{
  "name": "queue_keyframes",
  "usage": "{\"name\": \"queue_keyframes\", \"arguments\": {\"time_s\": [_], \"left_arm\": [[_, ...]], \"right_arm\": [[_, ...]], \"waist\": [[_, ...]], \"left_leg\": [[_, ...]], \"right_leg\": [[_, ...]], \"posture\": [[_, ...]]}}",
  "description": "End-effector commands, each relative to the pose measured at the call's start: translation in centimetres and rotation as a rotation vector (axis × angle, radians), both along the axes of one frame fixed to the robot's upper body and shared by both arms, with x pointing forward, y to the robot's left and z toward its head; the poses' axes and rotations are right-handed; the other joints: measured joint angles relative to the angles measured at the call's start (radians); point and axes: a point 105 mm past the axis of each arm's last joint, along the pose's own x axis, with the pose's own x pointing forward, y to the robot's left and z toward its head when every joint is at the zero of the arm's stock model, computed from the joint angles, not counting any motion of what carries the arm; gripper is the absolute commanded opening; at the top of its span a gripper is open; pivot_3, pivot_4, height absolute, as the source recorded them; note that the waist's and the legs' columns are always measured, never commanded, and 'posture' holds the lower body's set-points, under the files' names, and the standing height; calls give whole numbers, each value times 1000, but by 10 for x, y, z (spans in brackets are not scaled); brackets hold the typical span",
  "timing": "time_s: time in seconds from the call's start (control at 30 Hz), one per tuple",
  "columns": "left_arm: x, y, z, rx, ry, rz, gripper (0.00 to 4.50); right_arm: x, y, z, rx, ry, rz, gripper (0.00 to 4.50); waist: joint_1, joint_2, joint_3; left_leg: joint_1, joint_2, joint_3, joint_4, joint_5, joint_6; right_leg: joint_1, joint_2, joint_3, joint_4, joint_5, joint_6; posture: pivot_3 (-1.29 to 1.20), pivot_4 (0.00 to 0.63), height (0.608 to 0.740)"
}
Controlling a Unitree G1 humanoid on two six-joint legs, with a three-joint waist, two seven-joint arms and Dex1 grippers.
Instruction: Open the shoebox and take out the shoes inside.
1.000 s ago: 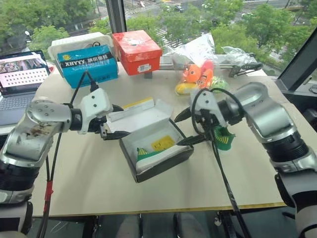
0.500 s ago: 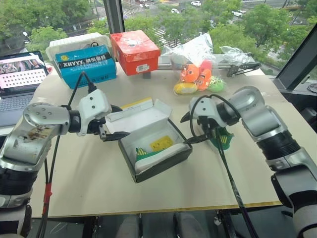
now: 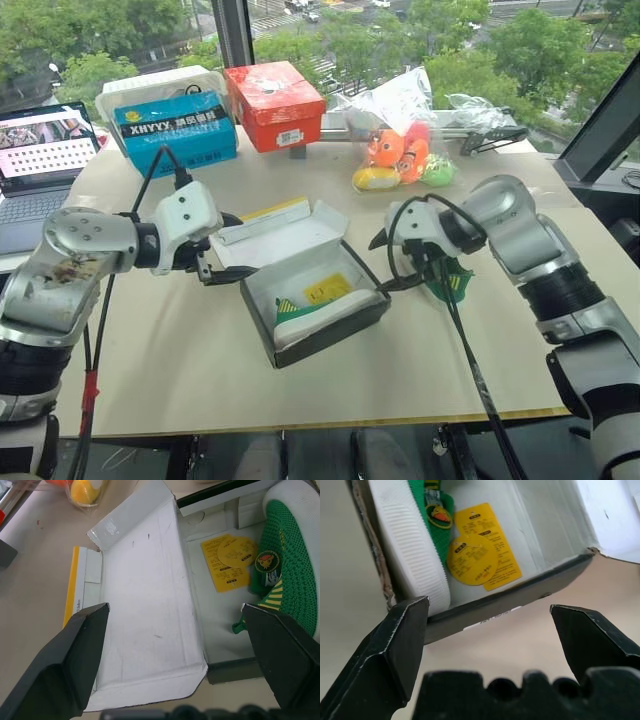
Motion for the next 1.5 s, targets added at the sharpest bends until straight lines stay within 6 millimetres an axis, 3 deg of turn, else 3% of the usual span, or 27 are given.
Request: {"name": "queue_keyframes", "arguments": {"time_s": [0.03,0.2,0.63,0.77,0.93,1.0,1.1,1.5], "left_arm": [[0,1,14,18,-56,-2,4500],[0,-2,14,13,-56,-9,4500],[-2,-1,17,4,-62,-2,4500],[-4,2,17,4,-60,9,4500],[-4,1,16,1,-60,12,4500],[-3,-1,16,-3,-62,9,4500],[-3,-2,16,-8,-64,7,4500],[-4,-2,14,-20,-70,21,4500]], "right_arm": [[-10,5,12,5,-44,61,4492],[-24,17,5,-5,-11,128,4492],[-24,37,-15,-27,0,194,4492],[-29,43,2,26,48,215,4492],[-59,49,33,113,225,292,4492],[-62,54,45,151,251,305,4492],[-58,55,47,153,245,299,4492],[-21,52,19,90,187,205,4492]], "waist": [[0,0,0],[-1,0,0],[-1,0,0],[-2,0,0],[-1,0,0],[0,0,0],[0,0,0],[-2,0,0]], "left_leg": [[0,0,0,0,0,0],[0,0,0,0,0,0],[0,0,0,0,0,0],[0,0,0,0,0,0],[0,0,-1,0,0,0],[0,0,-1,0,0,0],[1,0,-1,0,0,0],[1,0,-1,0,0,0]], "right_leg": [[0,0,0,0,0,0],[0,0,0,0,0,0],[0,0,0,0,0,0],[0,0,0,1,0,0],[0,0,0,1,0,0],[0,0,0,0,0,0],[0,0,-1,0,0,-1],[0,0,0,1,0,-1]], "posture": [[0,150,740],[0,150,740],[0,150,740],[0,150,740],[0,150,740],[0,150,740],[0,150,740],[0,150,740]]}}
